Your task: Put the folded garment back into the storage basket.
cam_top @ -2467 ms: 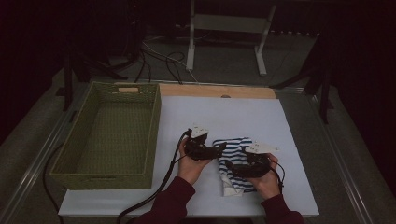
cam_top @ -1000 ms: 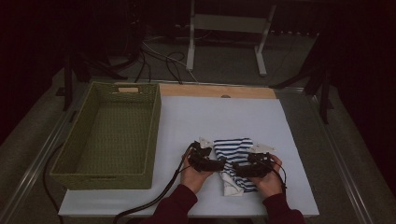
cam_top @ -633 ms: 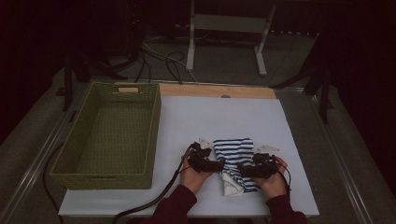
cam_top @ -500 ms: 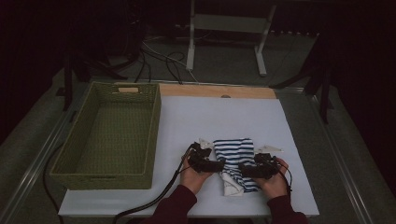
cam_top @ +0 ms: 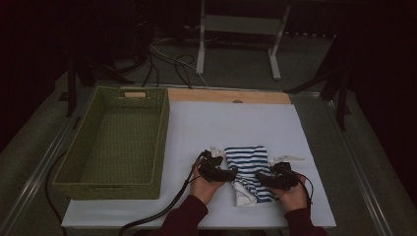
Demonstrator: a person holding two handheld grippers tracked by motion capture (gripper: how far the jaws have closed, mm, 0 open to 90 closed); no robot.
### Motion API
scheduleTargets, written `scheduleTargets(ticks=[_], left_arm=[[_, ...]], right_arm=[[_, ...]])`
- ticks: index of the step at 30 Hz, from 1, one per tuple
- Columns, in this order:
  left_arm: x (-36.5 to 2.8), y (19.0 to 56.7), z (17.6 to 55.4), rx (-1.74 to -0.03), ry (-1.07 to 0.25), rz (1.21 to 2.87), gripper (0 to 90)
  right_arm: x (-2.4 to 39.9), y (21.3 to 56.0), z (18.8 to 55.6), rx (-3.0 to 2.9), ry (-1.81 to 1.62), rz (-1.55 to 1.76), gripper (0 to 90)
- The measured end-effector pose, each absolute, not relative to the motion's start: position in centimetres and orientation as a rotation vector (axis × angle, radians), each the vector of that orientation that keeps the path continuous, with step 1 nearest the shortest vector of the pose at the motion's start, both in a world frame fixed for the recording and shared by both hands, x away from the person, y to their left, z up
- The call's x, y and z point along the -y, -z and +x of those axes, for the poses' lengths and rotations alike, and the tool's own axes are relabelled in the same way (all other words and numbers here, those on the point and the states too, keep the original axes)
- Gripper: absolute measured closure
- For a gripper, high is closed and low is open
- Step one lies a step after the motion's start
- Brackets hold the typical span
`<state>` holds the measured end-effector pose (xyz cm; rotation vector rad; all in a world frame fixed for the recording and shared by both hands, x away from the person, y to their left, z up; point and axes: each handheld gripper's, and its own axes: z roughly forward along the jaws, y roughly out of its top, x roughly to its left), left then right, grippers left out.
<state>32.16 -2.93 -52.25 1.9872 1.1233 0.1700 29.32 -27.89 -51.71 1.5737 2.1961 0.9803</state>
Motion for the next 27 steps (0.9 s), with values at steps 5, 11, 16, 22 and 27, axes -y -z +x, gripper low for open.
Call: scheduleTargets(ticks=[5,11,16,22,27], left_arm=[[3.0,52.3,32.1,-1.121,-0.168,1.988,19.4],[3.1,52.4,32.1,-1.119,-0.158,1.987,20.0],[3.0,52.4,32.0,-1.116,-0.140,1.979,21.4],[2.8,52.6,32.0,-1.123,-0.090,1.974,26.5],[2.8,52.6,31.9,-1.124,-0.013,1.959,39.8]], right_arm=[[28.3,51.6,29.2,-2.195,-1.042,1.629,48.5],[28.7,51.8,29.4,-2.180,-1.106,1.721,64.0],[28.9,52.0,29.5,-2.173,-1.161,1.773,75.5],[28.9,52.0,29.6,-2.181,-1.169,1.776,78.6],[28.9,52.0,29.6,-2.182,-1.168,1.774,78.9]])
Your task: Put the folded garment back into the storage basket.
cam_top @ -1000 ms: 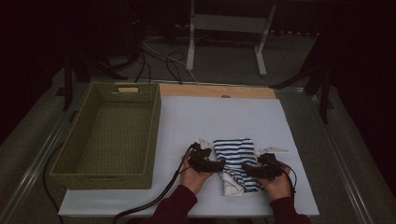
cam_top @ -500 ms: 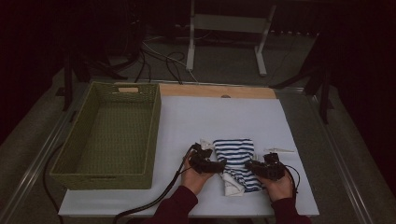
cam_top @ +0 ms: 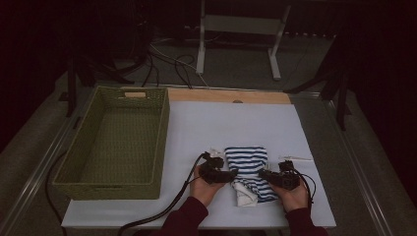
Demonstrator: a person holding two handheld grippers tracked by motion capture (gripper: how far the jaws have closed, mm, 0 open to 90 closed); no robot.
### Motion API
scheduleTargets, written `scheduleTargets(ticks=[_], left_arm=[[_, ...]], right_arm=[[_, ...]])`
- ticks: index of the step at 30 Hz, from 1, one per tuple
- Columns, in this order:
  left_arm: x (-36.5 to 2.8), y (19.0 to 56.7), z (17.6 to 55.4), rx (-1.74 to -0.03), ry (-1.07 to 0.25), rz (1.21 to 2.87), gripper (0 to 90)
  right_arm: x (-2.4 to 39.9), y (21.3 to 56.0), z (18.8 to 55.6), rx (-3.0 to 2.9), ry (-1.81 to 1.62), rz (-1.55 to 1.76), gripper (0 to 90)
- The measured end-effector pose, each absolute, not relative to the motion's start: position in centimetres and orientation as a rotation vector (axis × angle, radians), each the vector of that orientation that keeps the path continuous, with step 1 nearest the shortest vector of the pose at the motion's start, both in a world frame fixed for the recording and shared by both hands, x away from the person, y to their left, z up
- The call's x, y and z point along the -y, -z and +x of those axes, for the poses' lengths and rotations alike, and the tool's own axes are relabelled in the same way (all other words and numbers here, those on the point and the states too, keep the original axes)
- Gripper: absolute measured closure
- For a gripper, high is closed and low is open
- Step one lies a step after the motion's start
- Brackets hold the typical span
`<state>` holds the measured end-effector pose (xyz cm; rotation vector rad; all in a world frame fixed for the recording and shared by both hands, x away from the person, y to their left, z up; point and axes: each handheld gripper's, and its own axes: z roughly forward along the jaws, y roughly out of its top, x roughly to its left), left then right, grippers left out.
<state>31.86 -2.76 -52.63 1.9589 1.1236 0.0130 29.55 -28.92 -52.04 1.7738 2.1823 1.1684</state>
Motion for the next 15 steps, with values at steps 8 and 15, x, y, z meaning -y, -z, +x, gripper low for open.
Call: scheduleTargets(ticks=[8,15], left_arm=[[3.02,52.67,31.73,-1.135,0.040,1.954,51.9],[3.51,52.54,31.40,-1.189,0.028,1.940,52.8]], right_arm=[[28.78,51.99,29.50,-2.185,-1.158,1.760,79.4],[28.61,51.95,29.42,-2.183,-1.153,1.754,79.7]])
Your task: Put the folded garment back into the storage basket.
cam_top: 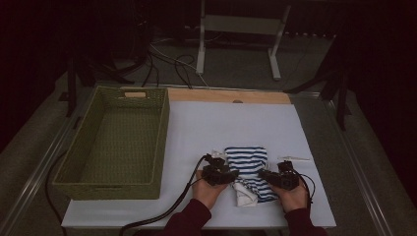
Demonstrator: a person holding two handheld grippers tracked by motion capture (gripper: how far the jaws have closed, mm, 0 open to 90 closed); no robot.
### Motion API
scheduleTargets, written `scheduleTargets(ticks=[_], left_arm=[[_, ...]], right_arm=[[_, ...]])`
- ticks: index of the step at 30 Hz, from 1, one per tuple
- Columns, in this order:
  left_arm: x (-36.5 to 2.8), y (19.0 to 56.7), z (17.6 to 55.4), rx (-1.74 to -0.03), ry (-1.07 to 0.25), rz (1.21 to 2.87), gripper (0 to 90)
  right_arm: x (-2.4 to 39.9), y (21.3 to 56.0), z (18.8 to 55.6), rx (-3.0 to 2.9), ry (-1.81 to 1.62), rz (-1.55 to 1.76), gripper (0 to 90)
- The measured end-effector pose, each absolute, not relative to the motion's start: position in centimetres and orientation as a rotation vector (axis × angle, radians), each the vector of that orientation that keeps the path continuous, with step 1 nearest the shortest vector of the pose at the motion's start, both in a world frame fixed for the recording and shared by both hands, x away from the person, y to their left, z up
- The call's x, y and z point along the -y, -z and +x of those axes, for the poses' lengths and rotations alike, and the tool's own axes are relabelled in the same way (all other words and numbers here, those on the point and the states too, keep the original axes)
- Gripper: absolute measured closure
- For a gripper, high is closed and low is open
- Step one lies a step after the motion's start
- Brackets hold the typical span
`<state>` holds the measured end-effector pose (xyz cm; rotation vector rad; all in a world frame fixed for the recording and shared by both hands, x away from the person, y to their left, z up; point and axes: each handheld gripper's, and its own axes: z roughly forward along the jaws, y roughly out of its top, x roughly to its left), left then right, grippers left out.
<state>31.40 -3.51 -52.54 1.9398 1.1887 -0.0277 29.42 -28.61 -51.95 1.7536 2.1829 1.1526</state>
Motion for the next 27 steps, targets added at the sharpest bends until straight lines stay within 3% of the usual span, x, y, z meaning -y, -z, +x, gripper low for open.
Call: scheduleTargets(ticks=[12,27], left_arm=[[3.8,52.7,31.5,-1.194,0.106,1.919,80.4],[2.9,51.8,32.2,-1.180,0.113,1.891,81.9]], right_arm=[[28.4,51.8,29.3,-2.179,-1.162,1.743,81.1],[28.4,51.3,29.3,-2.157,-1.315,1.749,81.9]])
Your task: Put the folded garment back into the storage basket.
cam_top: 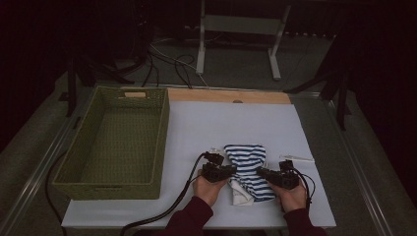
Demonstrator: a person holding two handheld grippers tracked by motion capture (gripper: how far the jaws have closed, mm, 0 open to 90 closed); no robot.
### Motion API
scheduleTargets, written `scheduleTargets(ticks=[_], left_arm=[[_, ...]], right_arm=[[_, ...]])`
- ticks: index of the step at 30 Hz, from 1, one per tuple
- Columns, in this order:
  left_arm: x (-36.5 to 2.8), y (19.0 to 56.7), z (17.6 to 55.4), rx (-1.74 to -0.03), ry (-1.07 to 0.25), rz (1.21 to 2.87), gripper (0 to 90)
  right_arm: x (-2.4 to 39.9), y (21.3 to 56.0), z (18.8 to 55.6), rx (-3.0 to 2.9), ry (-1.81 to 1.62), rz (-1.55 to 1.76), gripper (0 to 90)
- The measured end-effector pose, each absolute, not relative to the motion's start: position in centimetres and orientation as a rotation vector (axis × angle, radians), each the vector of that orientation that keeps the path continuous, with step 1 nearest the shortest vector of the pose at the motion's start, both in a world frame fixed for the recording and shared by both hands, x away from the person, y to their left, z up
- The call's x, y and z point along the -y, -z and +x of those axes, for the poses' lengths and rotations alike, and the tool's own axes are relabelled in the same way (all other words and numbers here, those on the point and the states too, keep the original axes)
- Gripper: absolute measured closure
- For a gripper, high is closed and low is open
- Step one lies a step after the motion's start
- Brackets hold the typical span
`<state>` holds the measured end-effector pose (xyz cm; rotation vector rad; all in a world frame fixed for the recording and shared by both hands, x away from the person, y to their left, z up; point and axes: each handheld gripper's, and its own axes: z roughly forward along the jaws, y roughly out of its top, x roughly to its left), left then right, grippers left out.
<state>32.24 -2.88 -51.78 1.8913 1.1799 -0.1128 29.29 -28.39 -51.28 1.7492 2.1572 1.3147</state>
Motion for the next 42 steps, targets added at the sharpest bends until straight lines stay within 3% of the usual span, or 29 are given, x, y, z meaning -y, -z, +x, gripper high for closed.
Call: scheduleTargets(ticks=[42], left_arm=[[-0.7,49.2,33.5,-1.182,0.102,1.834,82.1]], right_arm=[[24.5,48.6,30.2,-2.162,-1.366,1.665,82.1]])
